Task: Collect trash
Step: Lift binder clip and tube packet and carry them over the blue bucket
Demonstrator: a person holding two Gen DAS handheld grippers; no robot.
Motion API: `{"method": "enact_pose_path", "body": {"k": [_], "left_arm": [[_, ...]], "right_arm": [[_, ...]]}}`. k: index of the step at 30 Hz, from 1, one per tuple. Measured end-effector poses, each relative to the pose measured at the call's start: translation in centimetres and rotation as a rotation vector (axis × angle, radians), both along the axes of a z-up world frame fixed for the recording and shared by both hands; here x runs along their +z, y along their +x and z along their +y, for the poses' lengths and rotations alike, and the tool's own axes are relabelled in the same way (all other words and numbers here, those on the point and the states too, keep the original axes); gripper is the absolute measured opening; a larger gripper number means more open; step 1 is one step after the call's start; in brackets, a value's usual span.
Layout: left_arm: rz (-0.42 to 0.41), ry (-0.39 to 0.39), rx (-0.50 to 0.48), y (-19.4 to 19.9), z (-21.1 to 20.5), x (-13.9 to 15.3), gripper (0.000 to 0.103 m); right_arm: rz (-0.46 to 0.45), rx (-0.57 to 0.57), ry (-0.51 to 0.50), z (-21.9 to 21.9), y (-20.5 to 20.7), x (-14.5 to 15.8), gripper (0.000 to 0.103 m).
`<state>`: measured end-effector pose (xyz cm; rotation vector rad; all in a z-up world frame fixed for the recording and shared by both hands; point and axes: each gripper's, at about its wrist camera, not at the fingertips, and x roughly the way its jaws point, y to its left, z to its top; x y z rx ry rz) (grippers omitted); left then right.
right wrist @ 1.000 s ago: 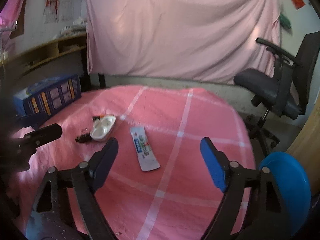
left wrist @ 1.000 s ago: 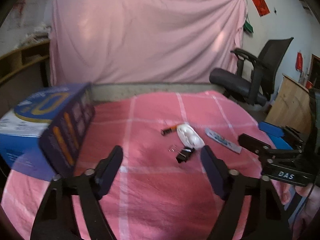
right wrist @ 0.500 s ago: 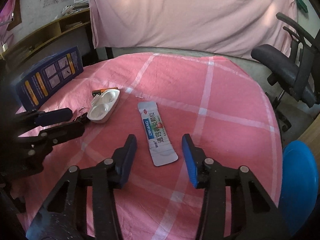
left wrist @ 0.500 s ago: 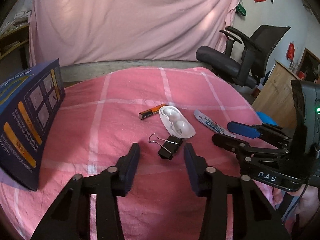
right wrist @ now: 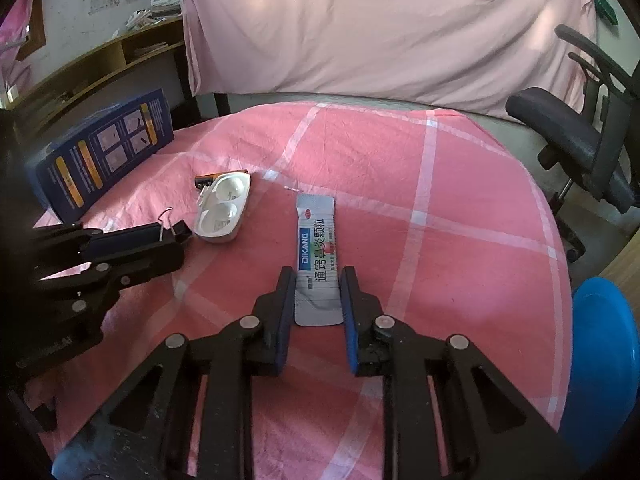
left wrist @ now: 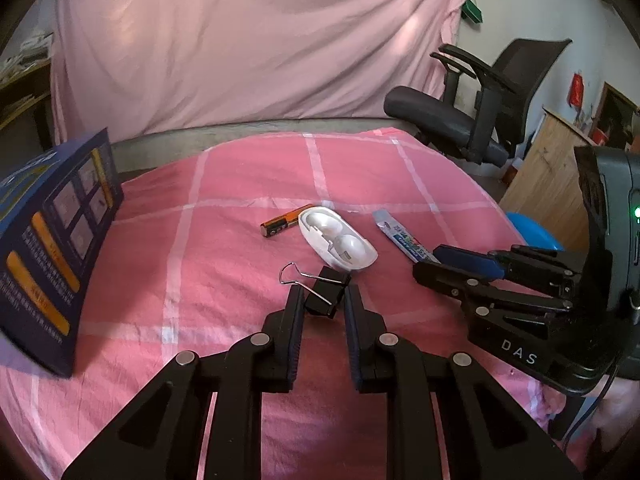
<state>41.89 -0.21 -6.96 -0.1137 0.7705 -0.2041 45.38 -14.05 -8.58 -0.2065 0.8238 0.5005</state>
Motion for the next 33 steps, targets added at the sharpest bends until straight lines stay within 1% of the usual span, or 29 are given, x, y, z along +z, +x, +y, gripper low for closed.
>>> {"method": "enact_pose_path", "body": {"k": [4, 9, 13, 18, 22, 26, 30, 33], "left_arm": [[-0.029, -0.010, 0.039, -0.9, 0.1, 0.4, 0.016], [-0.135, -0.007, 0.085, -3.0, -0.3, 1.7, 0.016], [-0.215, -0.004, 0.116, -4.8, -0.7, 2.7, 0.016], [-0.320, 0.018, 0.124, -6.8, -2.1, 4.1, 0.016], [-0.407, 0.027, 0.114, -7.7, -3.2, 5.9, 0.016], [-0.487, 0.030, 0.090, -8.6, -4.7, 7.5, 0.016], [-0.577, 0.044, 0.036, -9.1, -6.7, 9.5, 0.016], [-0.624, 0.047, -0.004, -9.2, -8.2, 10.5, 0.016]], "right_arm": [[-0.042, -0.017, 0.034, -0.6, -0.9, 0.7, 0.047], [-0.172, -0.049, 0.110, -2.3, -2.7, 2.5, 0.047], [-0.299, -0.067, 0.193, -3.8, -4.9, 4.1, 0.047], [-0.413, -0.091, 0.258, -5.2, -7.0, 5.5, 0.047], [-0.507, -0.123, 0.295, -6.3, -8.5, 7.0, 0.047], [-0.597, -0.175, 0.338, -8.5, -9.7, 8.7, 0.047], [-0.682, -0.244, 0.357, -11.0, -11.0, 10.3, 0.047], [-0.710, -0.290, 0.370, -12.9, -11.6, 11.1, 0.047]]}}
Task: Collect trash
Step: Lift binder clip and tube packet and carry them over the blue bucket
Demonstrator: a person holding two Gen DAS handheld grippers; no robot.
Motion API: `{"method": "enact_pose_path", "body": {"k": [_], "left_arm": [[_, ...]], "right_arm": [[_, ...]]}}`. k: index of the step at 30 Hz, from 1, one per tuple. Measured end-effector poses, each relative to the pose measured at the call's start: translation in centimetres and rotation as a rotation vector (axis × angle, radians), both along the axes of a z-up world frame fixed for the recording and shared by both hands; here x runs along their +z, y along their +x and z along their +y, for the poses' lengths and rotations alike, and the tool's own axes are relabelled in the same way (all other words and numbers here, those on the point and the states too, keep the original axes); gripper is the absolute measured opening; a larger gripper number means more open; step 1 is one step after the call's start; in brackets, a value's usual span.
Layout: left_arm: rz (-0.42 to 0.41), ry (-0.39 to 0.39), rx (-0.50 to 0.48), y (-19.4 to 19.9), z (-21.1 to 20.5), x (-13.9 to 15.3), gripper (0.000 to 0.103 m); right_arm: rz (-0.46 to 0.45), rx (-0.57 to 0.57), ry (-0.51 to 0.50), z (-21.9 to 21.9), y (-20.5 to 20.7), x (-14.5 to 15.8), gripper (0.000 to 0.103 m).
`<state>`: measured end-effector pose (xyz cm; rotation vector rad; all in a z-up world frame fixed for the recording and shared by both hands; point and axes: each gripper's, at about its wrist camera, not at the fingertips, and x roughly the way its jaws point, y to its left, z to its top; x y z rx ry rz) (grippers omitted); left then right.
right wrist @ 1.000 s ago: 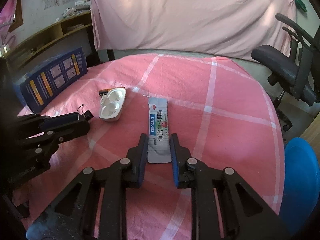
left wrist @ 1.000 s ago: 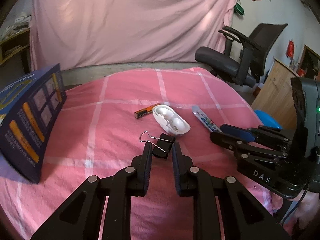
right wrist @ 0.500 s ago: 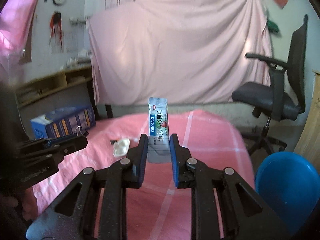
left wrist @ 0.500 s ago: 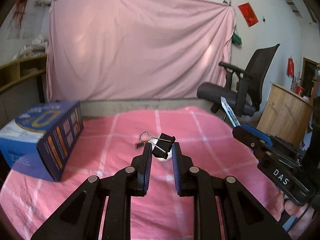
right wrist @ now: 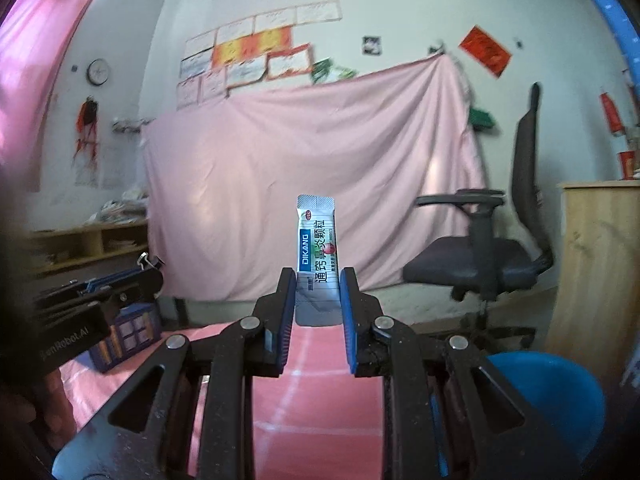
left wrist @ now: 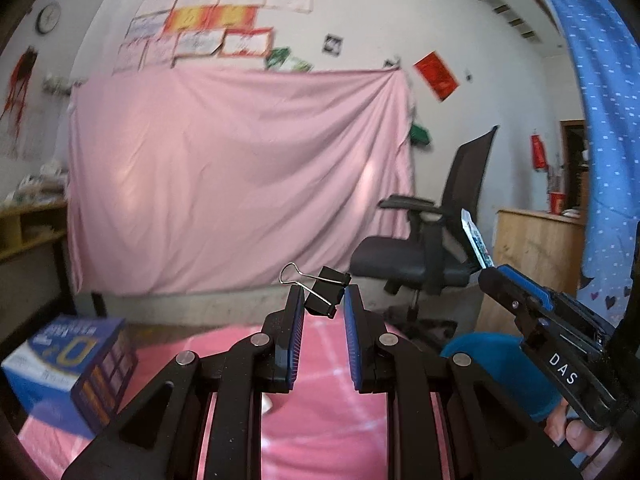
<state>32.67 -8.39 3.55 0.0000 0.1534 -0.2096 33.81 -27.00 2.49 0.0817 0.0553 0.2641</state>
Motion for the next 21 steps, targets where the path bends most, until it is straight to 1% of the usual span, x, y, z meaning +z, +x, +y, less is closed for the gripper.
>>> {"method": "enact_pose_path", "body": {"k": [5, 10, 13, 17, 21], "left_arm": [[-0.022, 0.007, -0.053, 0.4, -2.8, 0.7, 0.016], [-0.032, 0.025, -0.118, 0.8, -6.5, 1.2, 0.016], [-0.038, 0.029, -0.159, 0.9, -8.4, 1.4, 0.016], [-0.028, 0.031, -0.224, 1.6, -11.0, 1.5, 0.016], [-0.028, 0.038, -0.285, 2.6, -13.5, 1.8, 0.016]], "right_arm": [[-0.039, -0.078, 0.023, -3.2, -1.4, 1.0, 0.047], [-0.042, -0.160, 0.026, -6.2, -2.3, 1.1, 0.047], [-0.018, -0.203, 0.036, -7.8, -2.4, 0.7, 0.047], [0.053, -0.249, 0.068, -9.9, -1.7, 0.2, 0.047], [0.092, -0.292, 0.086, -11.2, -1.3, -0.4, 0.047]]}}
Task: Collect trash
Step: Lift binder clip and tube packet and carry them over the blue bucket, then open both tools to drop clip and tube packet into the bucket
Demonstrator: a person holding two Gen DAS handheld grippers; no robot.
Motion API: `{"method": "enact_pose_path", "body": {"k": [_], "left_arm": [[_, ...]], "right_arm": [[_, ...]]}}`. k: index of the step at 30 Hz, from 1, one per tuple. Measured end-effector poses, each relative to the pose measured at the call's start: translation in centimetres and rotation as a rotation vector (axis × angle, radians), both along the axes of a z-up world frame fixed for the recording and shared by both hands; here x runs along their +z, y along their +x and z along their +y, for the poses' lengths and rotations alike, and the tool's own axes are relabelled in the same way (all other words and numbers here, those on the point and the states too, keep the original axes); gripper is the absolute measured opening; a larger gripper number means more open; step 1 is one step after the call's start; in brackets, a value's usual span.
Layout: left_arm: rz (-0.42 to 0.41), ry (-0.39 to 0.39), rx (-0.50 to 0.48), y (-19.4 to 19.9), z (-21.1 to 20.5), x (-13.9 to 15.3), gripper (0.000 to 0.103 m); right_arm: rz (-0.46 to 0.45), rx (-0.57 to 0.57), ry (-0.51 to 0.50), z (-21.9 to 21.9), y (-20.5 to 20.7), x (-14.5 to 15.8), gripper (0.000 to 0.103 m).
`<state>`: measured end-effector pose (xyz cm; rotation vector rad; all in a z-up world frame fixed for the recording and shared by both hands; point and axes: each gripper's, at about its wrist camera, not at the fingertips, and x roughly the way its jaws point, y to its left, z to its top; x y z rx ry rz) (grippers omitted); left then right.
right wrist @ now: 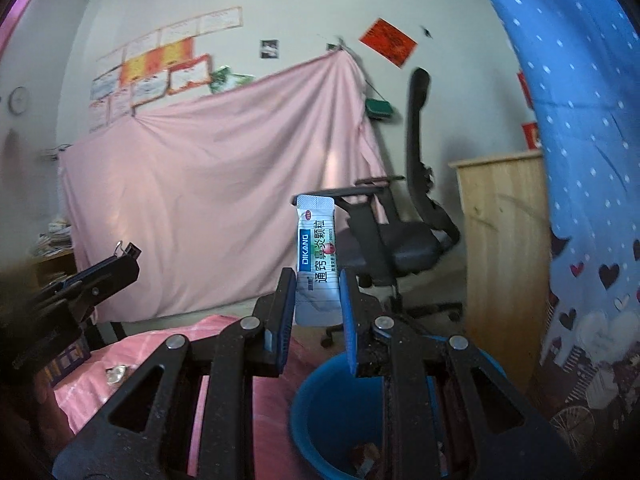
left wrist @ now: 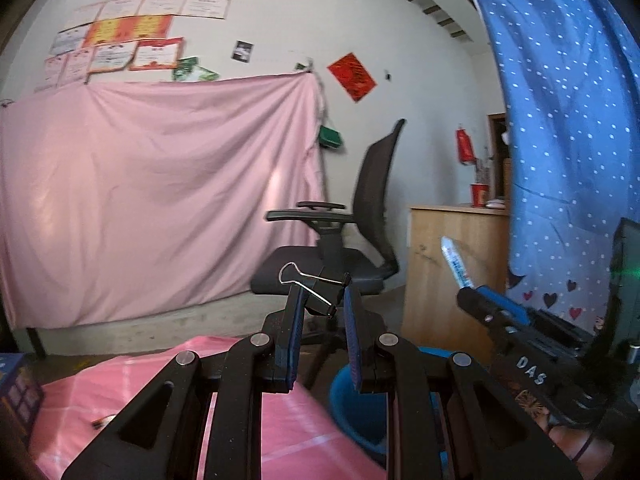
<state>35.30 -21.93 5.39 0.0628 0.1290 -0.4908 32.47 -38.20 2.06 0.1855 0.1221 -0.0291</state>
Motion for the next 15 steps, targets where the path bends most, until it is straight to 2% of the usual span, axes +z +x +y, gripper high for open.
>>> {"method": "enact_pose_path", "body": {"k": [8, 15], "left_arm": [[0.071, 0.000, -0.089, 2.1, -3.1, -1.8, 0.016], [0.229, 0.011, -0.167, 4.8, -5.0, -4.3, 0.016]], "right_arm": [[0.111, -0.063, 0.019, -2.6, 1.3, -2.1, 0.047], [0.227, -0.105, 0.052, -4.4, 2.9, -3.9, 0.048]]}}
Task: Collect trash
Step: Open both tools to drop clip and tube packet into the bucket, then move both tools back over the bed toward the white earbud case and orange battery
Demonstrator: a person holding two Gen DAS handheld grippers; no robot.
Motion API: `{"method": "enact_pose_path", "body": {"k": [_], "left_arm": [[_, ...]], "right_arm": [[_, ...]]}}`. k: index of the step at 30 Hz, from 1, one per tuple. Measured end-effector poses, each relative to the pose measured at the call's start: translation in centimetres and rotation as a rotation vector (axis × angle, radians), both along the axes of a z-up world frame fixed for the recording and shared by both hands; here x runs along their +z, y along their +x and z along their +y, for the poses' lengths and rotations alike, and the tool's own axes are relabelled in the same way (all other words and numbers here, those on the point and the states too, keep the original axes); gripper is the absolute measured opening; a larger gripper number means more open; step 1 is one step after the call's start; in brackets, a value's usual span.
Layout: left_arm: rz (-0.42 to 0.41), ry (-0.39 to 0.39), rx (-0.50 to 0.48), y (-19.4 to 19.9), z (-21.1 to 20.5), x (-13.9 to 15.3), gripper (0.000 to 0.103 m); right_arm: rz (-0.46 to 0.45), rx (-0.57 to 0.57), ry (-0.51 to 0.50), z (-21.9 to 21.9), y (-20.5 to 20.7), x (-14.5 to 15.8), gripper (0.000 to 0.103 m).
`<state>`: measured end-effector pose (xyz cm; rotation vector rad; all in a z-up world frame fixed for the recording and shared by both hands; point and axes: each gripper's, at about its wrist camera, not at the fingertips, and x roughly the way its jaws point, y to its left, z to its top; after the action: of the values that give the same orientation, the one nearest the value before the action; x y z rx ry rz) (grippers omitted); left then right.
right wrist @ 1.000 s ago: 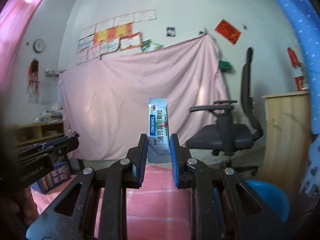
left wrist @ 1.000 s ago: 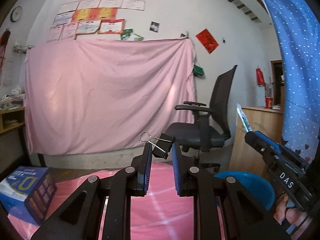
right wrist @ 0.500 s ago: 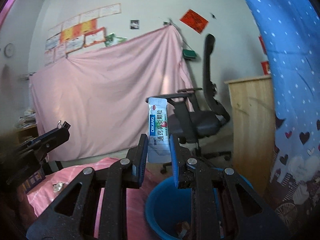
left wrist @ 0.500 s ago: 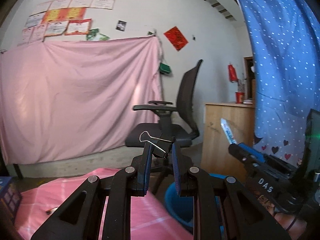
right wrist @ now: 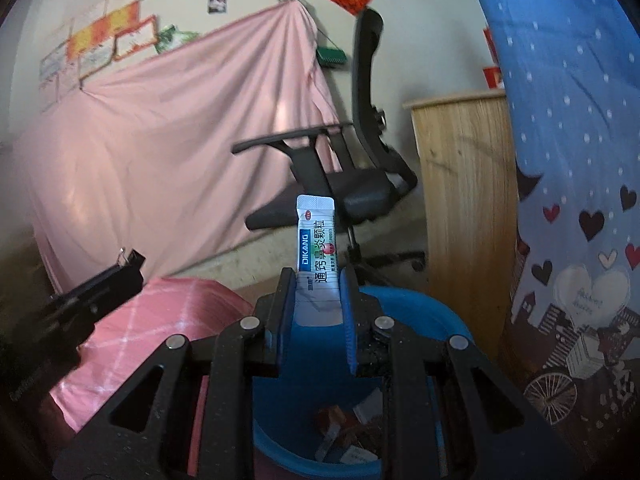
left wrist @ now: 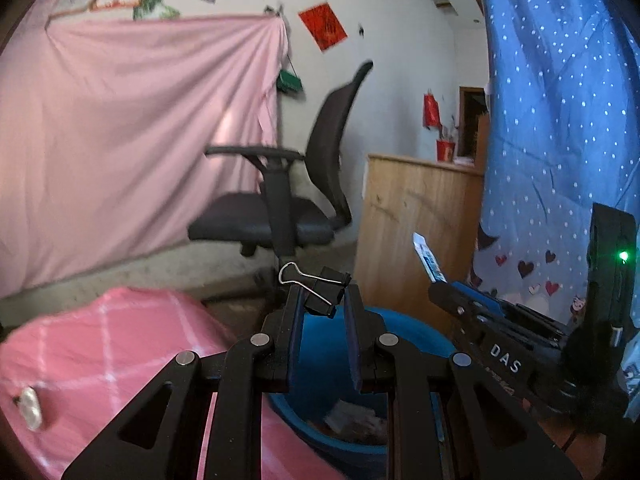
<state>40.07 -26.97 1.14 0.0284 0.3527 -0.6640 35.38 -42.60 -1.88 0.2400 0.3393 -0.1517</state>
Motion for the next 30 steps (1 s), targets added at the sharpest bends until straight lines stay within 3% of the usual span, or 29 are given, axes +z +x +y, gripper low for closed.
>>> {"method": "enact_pose_path", "body": {"k": [6, 15, 22, 26, 30], "left_arm": [[0.165, -0.011, -0.049, 2.5, -1.0, -1.6, 0.016], [0.327, -0.022, -0.044, 5.3, -1.2, -3.5, 0.017], [0.410, -0.027, -0.031, 6.5, -0.8, -4.3, 0.017], [0.438, -0.044, -0.036, 6.7, -0.3, -4.6, 0.030], [0.457, -0.051, -0.036, 7.0, -0.1, -4.8, 0.033]], "right_arm": [[0.068, -0.021, 0.009, -0.9, 1.0, -1.3, 0.048], [0.141, -0.019, 0.001, -0.9, 2.3, -2.4, 0.048], [0.183, -0.015, 0.005, -1.1, 3.1, -3.1, 0.048], [0.196, -0.008, 0.019, -1.2, 3.3, -3.3, 0.049], [0.186, -0.016, 0.024, -1.4, 3.2, -3.2, 0.052]]}}
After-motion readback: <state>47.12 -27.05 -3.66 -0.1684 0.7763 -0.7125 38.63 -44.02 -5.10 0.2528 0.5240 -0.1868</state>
